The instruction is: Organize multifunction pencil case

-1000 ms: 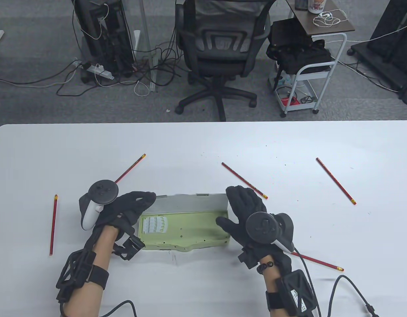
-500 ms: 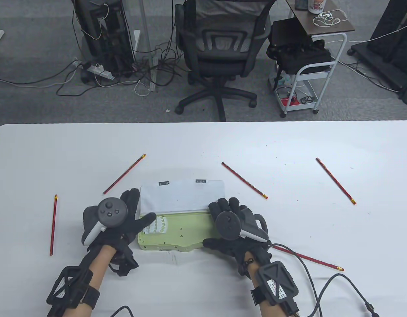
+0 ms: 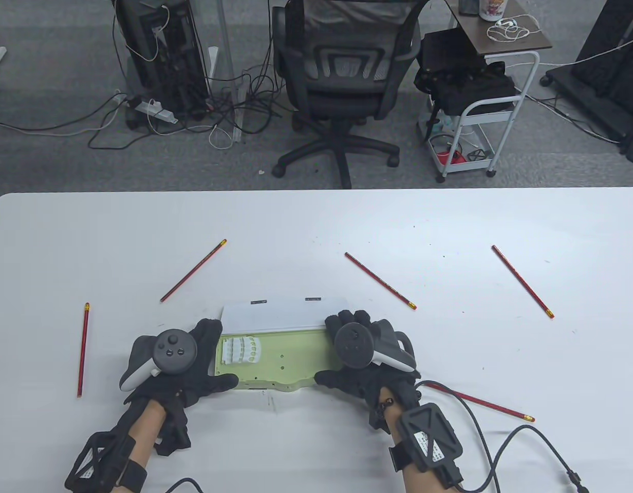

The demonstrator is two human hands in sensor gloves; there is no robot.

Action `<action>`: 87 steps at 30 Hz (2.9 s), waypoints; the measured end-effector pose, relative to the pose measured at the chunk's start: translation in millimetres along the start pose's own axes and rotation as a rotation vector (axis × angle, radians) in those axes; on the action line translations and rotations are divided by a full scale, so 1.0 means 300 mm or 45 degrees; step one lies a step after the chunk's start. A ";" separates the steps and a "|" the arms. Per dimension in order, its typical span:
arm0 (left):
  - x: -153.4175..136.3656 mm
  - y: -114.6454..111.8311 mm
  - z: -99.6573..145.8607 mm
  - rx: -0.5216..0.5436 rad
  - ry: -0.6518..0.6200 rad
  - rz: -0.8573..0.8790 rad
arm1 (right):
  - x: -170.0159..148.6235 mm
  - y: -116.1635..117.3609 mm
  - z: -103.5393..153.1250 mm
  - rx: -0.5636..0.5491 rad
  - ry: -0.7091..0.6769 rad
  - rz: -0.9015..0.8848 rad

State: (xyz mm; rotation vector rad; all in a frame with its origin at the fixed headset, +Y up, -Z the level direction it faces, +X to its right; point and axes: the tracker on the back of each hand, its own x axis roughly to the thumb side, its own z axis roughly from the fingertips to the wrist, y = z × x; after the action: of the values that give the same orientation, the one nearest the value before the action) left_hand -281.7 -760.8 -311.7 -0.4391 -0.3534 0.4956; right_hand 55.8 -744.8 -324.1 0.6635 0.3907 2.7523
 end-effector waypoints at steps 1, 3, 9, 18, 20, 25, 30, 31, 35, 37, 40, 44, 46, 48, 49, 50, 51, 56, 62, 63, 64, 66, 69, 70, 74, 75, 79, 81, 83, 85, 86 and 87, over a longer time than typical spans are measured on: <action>-0.002 -0.001 0.000 -0.002 0.005 -0.006 | 0.004 -0.003 0.005 -0.005 -0.006 0.017; 0.001 -0.004 0.000 -0.001 0.014 -0.021 | 0.007 -0.018 0.020 -0.030 -0.006 0.033; 0.003 -0.006 -0.002 0.007 0.023 -0.046 | -0.013 -0.124 0.118 -0.278 0.101 0.099; 0.011 -0.003 -0.005 -0.034 0.067 -0.079 | -0.230 -0.222 0.355 -0.224 0.514 0.465; 0.011 -0.003 -0.005 -0.035 0.068 -0.077 | -0.284 -0.203 0.402 -0.114 0.578 0.528; 0.010 -0.004 -0.005 -0.029 0.067 -0.076 | -0.371 -0.160 0.461 0.046 0.676 0.583; 0.009 -0.003 -0.005 -0.030 0.068 -0.073 | -0.427 -0.113 0.497 0.175 0.742 0.681; 0.009 -0.003 -0.005 -0.031 0.068 -0.071 | -0.438 -0.101 0.502 0.189 0.749 0.692; 0.008 -0.004 -0.004 -0.027 0.066 -0.069 | -0.456 -0.055 0.498 0.198 0.736 0.771; 0.008 -0.004 -0.004 -0.027 0.065 -0.067 | -0.445 -0.046 0.489 0.156 0.707 0.820; 0.008 -0.003 -0.004 -0.028 0.066 -0.067 | -0.430 -0.035 0.480 0.129 0.660 0.917; 0.007 -0.005 -0.003 -0.025 0.065 -0.064 | -0.422 -0.024 0.474 0.093 0.608 0.986; 0.007 -0.006 -0.003 -0.025 0.065 -0.063 | -0.416 -0.019 0.476 0.075 0.581 1.015; 0.007 -0.006 -0.003 -0.025 0.065 -0.063 | -0.414 -0.015 0.479 0.058 0.564 1.027; 0.007 -0.006 -0.003 -0.025 0.065 -0.063 | -0.413 -0.013 0.479 0.050 0.557 1.034; 0.007 -0.006 -0.003 -0.026 0.066 -0.063 | -0.412 -0.012 0.480 0.046 0.551 1.037; 0.007 -0.006 -0.003 -0.026 0.066 -0.064 | -0.412 -0.011 0.479 0.043 0.544 1.043; 0.007 -0.006 -0.003 -0.026 0.068 -0.065 | -0.411 -0.012 0.483 0.056 0.548 1.038; 0.007 -0.006 -0.003 -0.031 0.068 -0.065 | -0.426 -0.017 0.490 0.055 0.611 0.956; 0.007 -0.006 -0.004 -0.032 0.067 -0.065 | -0.424 -0.031 0.485 0.031 0.614 0.914; 0.007 -0.006 -0.004 -0.033 0.067 -0.065 | -0.420 -0.043 0.480 0.001 0.619 0.869; 0.007 -0.006 -0.004 -0.034 0.067 -0.063 | -0.402 -0.076 0.462 -0.087 0.608 0.760; 0.007 -0.007 -0.004 -0.031 0.066 -0.064 | -0.364 -0.128 0.425 -0.205 0.565 0.622; 0.007 -0.007 -0.004 -0.032 0.067 -0.063 | -0.347 -0.149 0.408 -0.259 0.551 0.561; 0.007 -0.007 -0.005 -0.034 0.066 -0.062 | -0.275 -0.214 0.330 -0.406 0.462 0.382; 0.007 -0.007 -0.005 -0.034 0.066 -0.062 | -0.247 -0.228 0.302 -0.418 0.435 0.358; 0.007 -0.008 -0.005 -0.034 0.066 -0.060 | -0.144 -0.246 0.205 -0.404 0.327 0.380; 0.007 -0.008 -0.005 -0.035 0.066 -0.060 | -0.090 -0.242 0.154 -0.376 0.277 0.420; 0.007 -0.007 -0.005 -0.035 0.066 -0.060 | -0.041 -0.236 0.107 -0.353 0.234 0.467; 0.007 -0.007 -0.005 -0.035 0.066 -0.060 | 0.013 -0.224 0.052 -0.327 0.192 0.501; 0.007 -0.007 -0.005 -0.035 0.066 -0.060 | 0.028 -0.220 0.037 -0.319 0.180 0.509; 0.007 -0.007 -0.005 -0.035 0.066 -0.060 | 0.050 -0.212 0.014 -0.304 0.165 0.520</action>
State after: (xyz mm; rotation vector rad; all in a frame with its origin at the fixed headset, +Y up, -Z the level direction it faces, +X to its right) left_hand -278.5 -761.8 -311.4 -0.4680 -0.3205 0.4333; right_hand 58.2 -680.2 -334.9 0.5550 -0.0608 3.1666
